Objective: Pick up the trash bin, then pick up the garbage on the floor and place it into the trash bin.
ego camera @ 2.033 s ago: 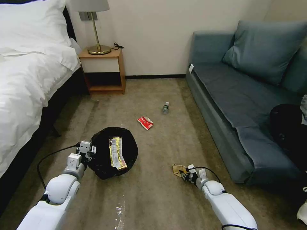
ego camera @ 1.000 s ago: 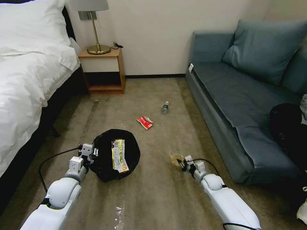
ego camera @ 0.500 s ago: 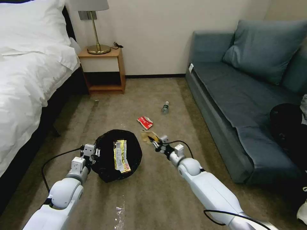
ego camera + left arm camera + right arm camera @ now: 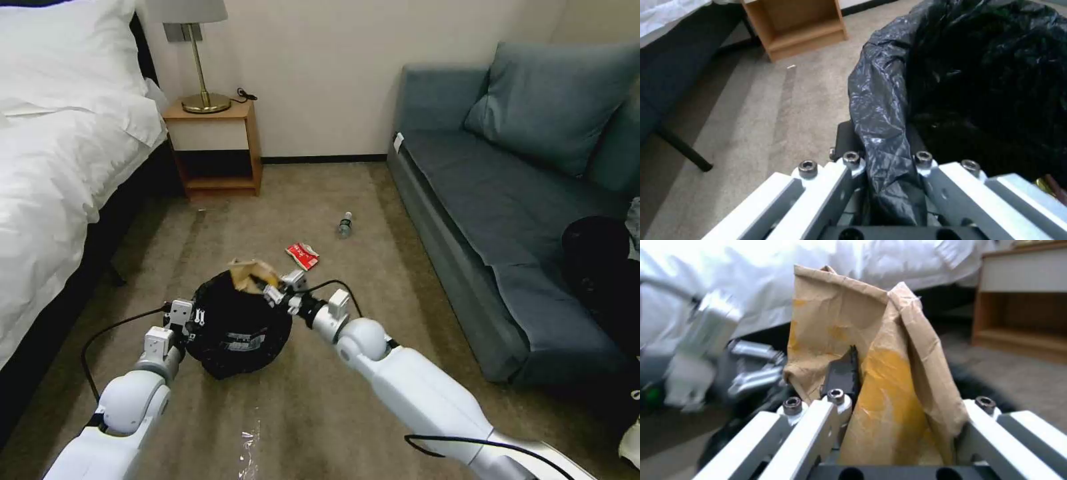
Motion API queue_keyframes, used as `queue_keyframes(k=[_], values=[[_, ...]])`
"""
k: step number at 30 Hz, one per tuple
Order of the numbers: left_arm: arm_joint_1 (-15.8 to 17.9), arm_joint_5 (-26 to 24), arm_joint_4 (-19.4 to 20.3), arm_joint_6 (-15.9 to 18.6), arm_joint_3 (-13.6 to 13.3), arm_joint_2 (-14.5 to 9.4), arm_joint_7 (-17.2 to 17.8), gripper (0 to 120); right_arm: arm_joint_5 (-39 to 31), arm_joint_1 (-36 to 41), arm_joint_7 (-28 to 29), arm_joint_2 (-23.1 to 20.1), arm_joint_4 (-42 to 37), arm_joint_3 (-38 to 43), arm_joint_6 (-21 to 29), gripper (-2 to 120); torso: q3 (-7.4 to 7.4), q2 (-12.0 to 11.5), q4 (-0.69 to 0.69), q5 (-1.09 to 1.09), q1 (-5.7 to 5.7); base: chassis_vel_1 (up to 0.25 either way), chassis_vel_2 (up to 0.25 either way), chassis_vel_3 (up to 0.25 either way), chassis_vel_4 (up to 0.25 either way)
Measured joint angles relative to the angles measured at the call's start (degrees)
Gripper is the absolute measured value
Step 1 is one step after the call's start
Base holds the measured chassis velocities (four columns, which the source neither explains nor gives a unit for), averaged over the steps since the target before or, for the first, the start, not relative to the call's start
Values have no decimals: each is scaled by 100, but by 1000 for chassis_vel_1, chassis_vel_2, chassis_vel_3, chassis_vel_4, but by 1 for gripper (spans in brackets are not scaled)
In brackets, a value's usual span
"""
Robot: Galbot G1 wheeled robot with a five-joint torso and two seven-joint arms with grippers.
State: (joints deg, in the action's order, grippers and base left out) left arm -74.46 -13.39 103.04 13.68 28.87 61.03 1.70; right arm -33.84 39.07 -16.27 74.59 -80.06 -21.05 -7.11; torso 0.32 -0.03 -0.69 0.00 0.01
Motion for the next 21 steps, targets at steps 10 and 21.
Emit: queue_keyframes(k=[10,21], values=[[-69,28,11,-17,20,64,-6,5,372,224,293,178,350,-223,-119,23,0,0,0,0,0,0,0,0,0],[-13,18,-46,-21,14,65,-13,5,473,145,322,216,632,-149,-167,64,0,0,0,0,0,0,0,0,0]])
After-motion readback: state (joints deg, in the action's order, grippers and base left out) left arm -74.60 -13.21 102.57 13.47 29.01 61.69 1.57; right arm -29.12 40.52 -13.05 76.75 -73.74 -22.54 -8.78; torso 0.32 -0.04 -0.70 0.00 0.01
